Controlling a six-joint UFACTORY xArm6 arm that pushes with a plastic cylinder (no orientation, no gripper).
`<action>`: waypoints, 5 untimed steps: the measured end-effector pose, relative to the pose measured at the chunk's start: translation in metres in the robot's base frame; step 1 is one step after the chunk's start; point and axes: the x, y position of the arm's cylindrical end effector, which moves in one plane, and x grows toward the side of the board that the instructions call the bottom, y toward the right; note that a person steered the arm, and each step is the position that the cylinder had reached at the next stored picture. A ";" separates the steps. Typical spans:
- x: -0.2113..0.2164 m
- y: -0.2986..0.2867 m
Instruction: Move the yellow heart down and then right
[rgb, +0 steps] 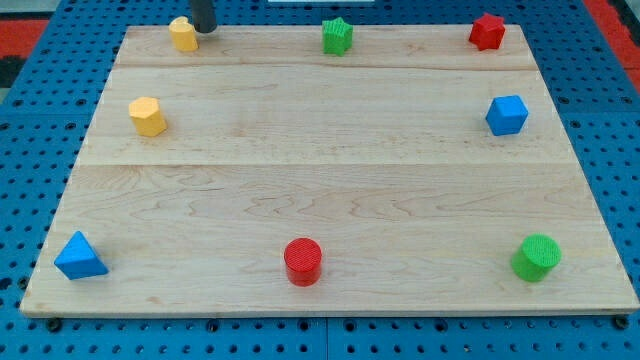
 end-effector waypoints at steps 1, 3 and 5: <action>0.000 -0.027; 0.000 -0.103; 0.013 -0.080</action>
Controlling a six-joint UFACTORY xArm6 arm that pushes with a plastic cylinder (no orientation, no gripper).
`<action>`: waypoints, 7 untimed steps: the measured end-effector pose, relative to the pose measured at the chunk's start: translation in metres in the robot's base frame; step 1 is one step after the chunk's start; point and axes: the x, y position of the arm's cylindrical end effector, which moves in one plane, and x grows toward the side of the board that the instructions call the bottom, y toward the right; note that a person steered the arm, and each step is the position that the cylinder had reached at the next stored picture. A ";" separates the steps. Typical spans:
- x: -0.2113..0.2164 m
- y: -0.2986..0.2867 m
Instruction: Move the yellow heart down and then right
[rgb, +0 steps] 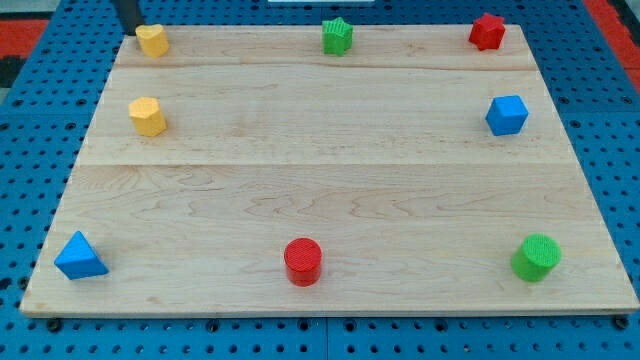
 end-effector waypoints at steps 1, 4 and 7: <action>0.019 0.012; 0.059 0.062; 0.064 0.087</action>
